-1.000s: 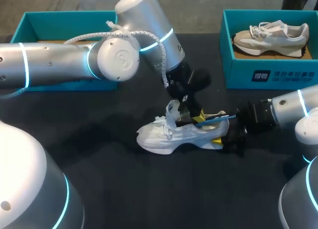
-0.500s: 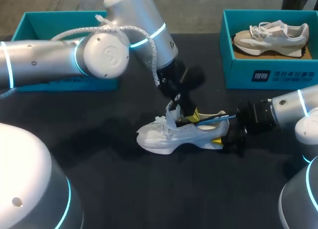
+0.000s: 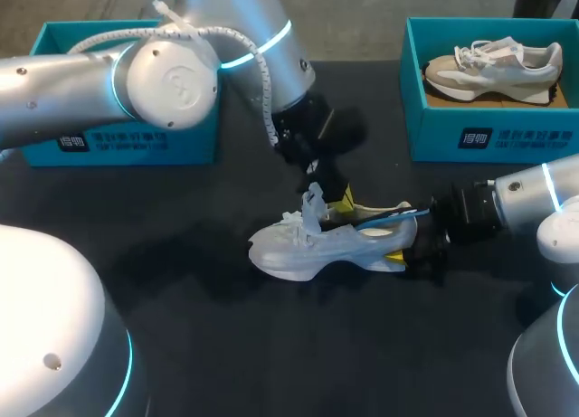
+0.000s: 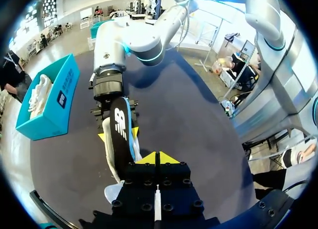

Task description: Take the shoe out of the shoebox, open the shoe tongue, remove and reinsert the insole, then place the shoe into the shoebox

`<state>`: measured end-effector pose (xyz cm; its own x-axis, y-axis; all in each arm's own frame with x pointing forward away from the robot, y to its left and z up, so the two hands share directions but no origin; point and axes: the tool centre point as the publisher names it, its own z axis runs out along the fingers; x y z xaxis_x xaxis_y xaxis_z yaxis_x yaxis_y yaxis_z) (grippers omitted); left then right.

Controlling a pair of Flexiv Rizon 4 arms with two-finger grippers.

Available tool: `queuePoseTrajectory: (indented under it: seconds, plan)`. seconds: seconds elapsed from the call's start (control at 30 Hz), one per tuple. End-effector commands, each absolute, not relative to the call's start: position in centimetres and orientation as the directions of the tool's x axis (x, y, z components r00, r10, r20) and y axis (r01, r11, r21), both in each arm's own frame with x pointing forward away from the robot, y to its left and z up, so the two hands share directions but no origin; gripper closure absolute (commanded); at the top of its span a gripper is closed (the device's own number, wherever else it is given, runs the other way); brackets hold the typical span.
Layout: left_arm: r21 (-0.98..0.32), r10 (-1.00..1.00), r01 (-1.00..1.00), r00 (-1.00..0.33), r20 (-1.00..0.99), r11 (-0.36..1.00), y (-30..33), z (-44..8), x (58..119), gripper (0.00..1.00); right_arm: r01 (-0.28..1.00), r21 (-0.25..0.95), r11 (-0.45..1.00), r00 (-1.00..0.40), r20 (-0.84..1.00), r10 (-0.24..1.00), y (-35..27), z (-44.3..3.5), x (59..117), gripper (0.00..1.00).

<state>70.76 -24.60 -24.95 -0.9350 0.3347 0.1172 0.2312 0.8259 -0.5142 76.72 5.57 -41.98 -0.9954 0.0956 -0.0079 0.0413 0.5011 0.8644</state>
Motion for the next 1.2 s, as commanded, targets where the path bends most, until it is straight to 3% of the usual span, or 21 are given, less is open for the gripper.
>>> queuePoseTrajectory:
  seconds: [0.03,0.17,0.23,0.27,0.7,0.93,1.03,1.2]
  plan:
    - [-0.511,0.333,0.236,-0.937,0.104,0.826,-24.3,-24.8,70.4,0.6,0.043,0.861,0.506,-0.995,-0.007,0.097,5.7,-42.1,76.8,1.0]
    - [-0.498,0.314,0.232,-0.946,0.085,0.835,-24.3,-25.1,70.3,0.51,0.043,0.861,0.506,-0.995,-0.007,0.097,5.7,-42.1,76.8,1.0]
    - [-0.491,0.301,0.232,-0.951,0.066,0.839,-24.5,-25.4,70.3,0.3,0.043,0.861,0.506,-0.995,-0.007,0.097,5.7,-42.1,76.8,1.0]
    - [-0.493,0.303,0.234,-0.951,0.064,0.838,-24.6,-25.5,70.3,0.27,0.043,0.861,0.506,-0.995,-0.007,0.097,5.7,-42.1,76.8,1.0]
    - [-0.452,0.171,0.178,-0.984,-0.058,0.874,-26.2,-28.9,71.6,0.25,0.043,0.861,0.506,-0.995,-0.007,0.097,5.7,-42.1,76.8,1.0]
    - [-0.431,0.117,0.153,-0.987,-0.109,0.889,-27.2,-30.4,72.1,0.32,0.043,0.861,0.506,-0.995,-0.007,0.097,5.7,-42.1,76.8,1.0]
    - [-0.432,0.101,0.144,-0.987,-0.121,0.89,-27.5,-31.0,72.4,0.4,0.043,0.861,0.506,-0.995,-0.007,0.097,5.7,-42.1,76.8,1.0]
    - [-0.427,0.074,0.136,-0.984,-0.159,0.894,-28.2,-31.5,72.6,0.4,0.043,0.861,0.506,-0.995,-0.007,0.097,5.7,-42.1,76.8,1.0]
